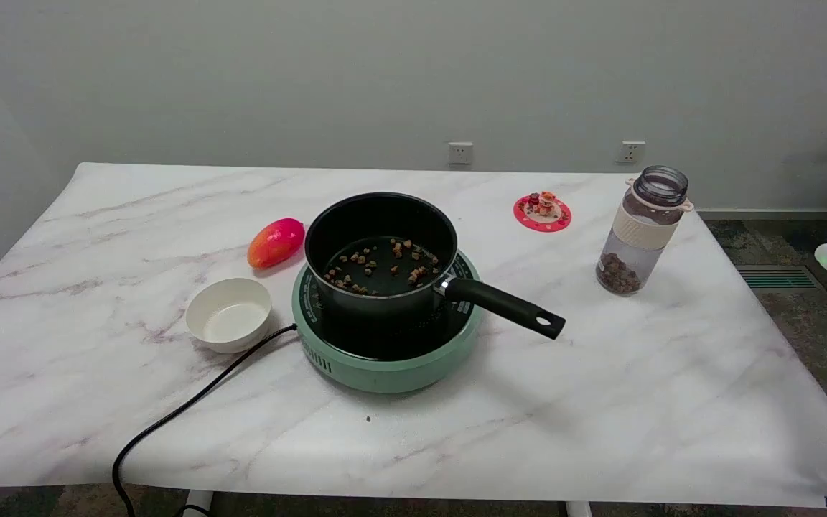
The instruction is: Pick up the bottle.
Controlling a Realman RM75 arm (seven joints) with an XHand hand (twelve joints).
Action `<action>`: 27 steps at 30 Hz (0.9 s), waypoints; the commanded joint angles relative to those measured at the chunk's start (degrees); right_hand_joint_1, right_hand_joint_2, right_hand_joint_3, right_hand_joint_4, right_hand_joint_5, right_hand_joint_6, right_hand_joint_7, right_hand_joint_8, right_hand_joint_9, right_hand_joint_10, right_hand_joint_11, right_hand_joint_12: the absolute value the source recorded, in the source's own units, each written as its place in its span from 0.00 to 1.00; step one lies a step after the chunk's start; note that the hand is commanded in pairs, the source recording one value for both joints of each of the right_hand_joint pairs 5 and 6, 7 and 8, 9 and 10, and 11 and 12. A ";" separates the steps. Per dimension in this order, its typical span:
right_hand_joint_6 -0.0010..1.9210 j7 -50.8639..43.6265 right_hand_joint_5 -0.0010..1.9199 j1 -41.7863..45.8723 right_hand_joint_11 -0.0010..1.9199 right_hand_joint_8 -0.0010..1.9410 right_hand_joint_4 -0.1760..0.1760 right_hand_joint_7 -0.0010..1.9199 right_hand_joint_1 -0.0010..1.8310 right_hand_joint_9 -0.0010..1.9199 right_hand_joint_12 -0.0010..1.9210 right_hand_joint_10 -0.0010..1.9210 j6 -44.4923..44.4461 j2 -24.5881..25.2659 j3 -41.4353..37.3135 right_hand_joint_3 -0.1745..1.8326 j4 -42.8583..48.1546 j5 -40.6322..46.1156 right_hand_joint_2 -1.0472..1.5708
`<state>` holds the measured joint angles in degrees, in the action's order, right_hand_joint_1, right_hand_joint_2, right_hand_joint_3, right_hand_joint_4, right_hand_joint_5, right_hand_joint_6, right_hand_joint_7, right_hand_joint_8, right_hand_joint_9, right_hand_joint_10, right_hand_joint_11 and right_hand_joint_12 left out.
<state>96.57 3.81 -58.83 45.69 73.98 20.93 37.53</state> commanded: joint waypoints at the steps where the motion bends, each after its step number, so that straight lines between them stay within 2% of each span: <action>1: 0.13 1.23 0.13 0.21 0.32 0.37 0.50 0.37 0.74 0.29 0.32 0.29 -0.02 0.23 -0.04 0.71 -2.66 1.33 0.24; 12: 0.14 1.24 0.14 0.21 0.33 0.37 0.50 0.38 0.74 0.31 0.33 0.31 -0.52 0.31 0.30 0.69 -1.36 1.09 0.24; 16: 0.14 1.34 0.14 0.13 0.33 0.37 0.50 0.37 0.74 0.30 0.33 0.30 0.23 0.47 3.89 0.71 0.81 1.33 0.23; 22: 0.12 9.72 0.12 0.05 0.30 0.32 0.50 0.33 0.72 0.28 0.30 0.28 1.02 1.52 8.05 0.76 4.89 1.26 0.16; 27: 0.10 10.03 0.10 -0.03 0.28 0.29 0.50 0.29 0.72 0.27 0.28 0.27 2.64 2.79 9.08 0.77 8.78 0.93 0.13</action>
<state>99.79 3.96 -58.93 46.23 77.08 21.57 38.67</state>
